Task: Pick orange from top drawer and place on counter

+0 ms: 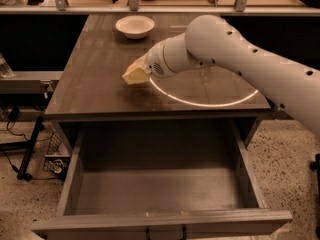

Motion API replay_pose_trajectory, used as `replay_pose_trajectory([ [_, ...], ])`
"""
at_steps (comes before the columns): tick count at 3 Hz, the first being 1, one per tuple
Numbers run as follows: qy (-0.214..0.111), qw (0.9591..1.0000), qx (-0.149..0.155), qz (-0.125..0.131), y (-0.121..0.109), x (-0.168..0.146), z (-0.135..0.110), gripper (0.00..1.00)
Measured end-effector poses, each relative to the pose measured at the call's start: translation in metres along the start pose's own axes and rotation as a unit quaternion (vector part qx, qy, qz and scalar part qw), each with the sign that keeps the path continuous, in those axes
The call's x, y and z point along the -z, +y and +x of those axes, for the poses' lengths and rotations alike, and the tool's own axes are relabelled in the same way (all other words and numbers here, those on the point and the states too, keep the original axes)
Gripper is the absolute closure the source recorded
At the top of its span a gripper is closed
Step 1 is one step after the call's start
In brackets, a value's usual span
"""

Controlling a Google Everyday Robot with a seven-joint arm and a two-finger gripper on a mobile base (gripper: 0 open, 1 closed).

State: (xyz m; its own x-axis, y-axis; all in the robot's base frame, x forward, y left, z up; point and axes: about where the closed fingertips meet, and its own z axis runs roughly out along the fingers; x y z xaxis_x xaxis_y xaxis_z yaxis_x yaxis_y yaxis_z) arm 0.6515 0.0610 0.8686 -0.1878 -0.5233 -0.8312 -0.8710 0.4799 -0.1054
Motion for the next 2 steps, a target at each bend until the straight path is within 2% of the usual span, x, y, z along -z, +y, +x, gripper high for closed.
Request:
replay_pose_trajectory([
  [1, 0.001, 0.9999, -0.007, -0.012, 0.0041, -0.0118, 0.004, 0.35],
  [2, 0.0, 0.9996, -0.011, -0.024, 0.0082, -0.0195, 0.0049, 0.04],
])
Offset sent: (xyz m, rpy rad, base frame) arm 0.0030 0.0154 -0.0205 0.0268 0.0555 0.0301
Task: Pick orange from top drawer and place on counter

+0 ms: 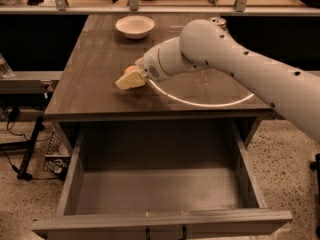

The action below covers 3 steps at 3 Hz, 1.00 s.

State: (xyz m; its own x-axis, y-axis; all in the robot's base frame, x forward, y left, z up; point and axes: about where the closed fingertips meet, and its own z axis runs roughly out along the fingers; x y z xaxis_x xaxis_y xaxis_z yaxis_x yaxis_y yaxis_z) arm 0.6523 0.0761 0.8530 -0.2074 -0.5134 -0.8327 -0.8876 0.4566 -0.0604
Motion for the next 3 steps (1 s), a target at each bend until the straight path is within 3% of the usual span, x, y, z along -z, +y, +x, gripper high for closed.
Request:
replay_pose_trajectory([
  [3, -0.008, 0.9997, 0.006, -0.022, 0.0065, 0.0029, -0.0083, 0.0],
])
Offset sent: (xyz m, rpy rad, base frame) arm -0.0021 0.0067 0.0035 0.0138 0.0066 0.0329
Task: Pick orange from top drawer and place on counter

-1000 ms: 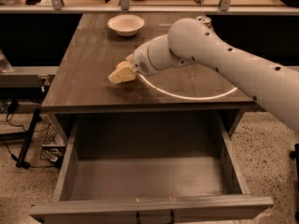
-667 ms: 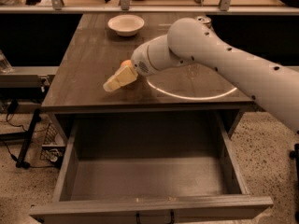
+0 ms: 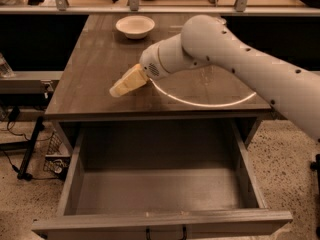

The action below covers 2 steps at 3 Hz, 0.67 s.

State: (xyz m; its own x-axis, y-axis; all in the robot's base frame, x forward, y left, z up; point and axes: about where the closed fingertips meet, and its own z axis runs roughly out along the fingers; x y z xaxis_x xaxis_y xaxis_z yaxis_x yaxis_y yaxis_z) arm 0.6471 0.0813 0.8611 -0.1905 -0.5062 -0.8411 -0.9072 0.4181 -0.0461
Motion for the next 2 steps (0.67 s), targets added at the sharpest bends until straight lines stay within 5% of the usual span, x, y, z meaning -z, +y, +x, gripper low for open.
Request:
replay_pose_trajectory([
  [2, -0.039, 0.9987, 0.009, -0.033, -0.024, 0.085, -0.027, 0.0],
])
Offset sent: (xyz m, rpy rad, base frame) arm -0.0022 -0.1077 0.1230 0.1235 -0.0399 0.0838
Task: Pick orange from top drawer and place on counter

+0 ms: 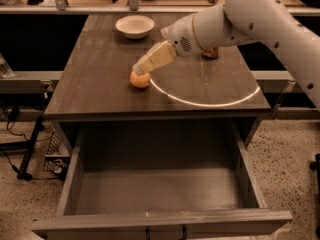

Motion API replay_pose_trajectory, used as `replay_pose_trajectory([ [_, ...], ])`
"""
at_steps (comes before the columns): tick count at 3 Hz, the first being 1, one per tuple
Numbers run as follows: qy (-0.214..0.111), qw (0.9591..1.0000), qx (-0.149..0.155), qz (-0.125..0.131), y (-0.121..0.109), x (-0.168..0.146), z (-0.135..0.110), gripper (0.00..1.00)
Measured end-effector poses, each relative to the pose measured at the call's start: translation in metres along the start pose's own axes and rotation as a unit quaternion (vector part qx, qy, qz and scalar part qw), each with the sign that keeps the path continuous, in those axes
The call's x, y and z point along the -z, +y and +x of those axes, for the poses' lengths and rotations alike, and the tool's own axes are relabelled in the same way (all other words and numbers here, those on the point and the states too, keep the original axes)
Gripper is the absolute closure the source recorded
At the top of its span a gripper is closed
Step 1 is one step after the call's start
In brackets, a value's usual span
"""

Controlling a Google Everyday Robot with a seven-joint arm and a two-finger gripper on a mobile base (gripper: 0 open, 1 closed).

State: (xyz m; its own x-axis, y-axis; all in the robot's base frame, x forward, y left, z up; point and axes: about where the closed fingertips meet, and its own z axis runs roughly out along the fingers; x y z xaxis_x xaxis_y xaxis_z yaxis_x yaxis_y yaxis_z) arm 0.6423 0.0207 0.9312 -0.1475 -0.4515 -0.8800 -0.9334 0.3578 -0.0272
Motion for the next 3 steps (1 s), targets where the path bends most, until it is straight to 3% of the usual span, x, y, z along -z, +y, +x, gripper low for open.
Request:
replay_pose_trajectory([
  [1, -0.04, 0.9981, 0.025, 0.039, -0.026, 0.086, -0.037, 0.0],
  [2, -0.066, 0.9939, 0.046, 0.075, -0.039, 0.143, -0.061, 0.0],
  [3, -0.066, 0.9939, 0.046, 0.075, -0.039, 0.143, -0.061, 0.0],
])
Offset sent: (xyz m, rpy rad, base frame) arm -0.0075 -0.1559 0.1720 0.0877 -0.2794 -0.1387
